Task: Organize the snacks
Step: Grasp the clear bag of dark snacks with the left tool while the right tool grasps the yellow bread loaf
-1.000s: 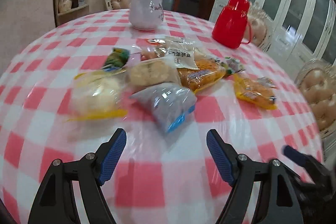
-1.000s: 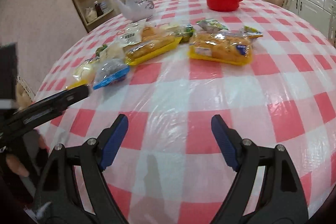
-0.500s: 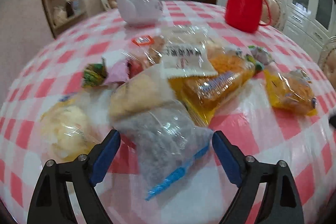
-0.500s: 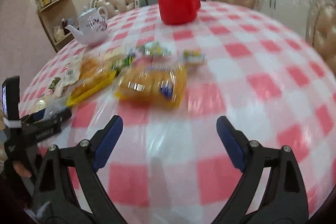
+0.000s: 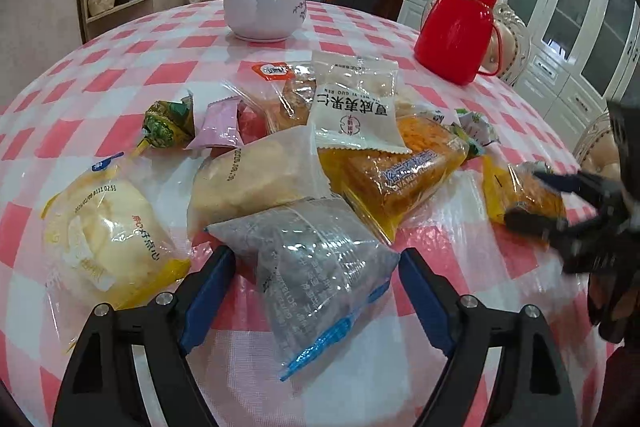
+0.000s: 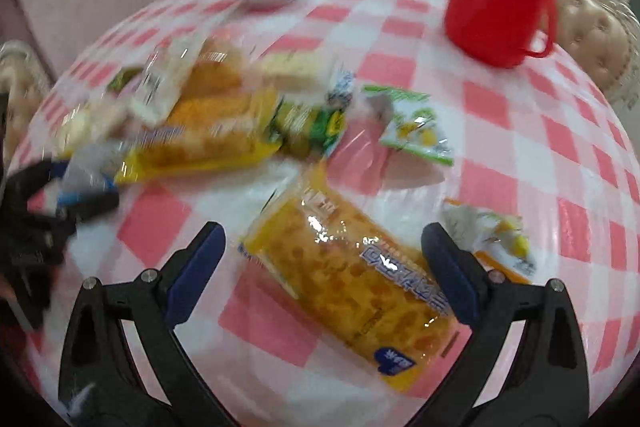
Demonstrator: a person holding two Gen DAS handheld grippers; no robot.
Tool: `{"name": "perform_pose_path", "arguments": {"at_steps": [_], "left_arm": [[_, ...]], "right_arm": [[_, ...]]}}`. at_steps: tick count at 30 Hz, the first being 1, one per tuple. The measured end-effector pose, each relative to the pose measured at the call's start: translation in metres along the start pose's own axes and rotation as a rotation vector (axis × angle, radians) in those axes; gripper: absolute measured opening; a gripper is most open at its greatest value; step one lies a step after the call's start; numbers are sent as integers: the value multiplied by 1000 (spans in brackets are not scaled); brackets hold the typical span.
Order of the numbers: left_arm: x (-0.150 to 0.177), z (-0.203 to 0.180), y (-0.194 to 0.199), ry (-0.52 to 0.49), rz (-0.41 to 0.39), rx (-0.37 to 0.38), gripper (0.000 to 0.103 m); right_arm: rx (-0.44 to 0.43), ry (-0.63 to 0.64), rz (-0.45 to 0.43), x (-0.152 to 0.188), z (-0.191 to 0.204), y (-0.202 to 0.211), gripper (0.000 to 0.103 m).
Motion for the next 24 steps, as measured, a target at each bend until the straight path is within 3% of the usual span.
{"name": "perform_pose_path", "arguments": {"at_steps": [2, 4, 6, 8, 10, 14, 19, 24], "left_arm": [[-1, -1, -1, 2, 0, -2, 85], [-2, -1, -2, -1, 1, -11, 86], [-5, -1, -6, -5, 4, -29, 86], [-8, 0, -9, -10, 7, -41, 87], [-8, -3, -11, -39, 18, -58, 87], [-7, -3, -6, -47, 3, -28, 56], [9, 5, 14, -45, -6, -5, 55], [28, 9, 58, -60, -62, -12, 55]], "right_arm": [[47, 54, 19, 15, 5, 3, 97], [87, 104, 24, 29, 14, 10, 86], [133, 122, 21, 43, 22, 22, 65], [126, 91, 4, 57, 27, 39, 58], [109, 60, -1, 68, 33, 50, 58], [145, 2, -14, 73, 34, 50, 58], [220, -43, -36, 74, 34, 50, 52], [108, -181, -103, 84, 39, 74, 51]]}}
Point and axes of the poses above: each gripper's, at about its wrist camera, not at the fingertips, and y roughly against the way its jaws point, z to its left, x to its underside, the point moved 8 cm from there along -y, roughly the way its jaws point
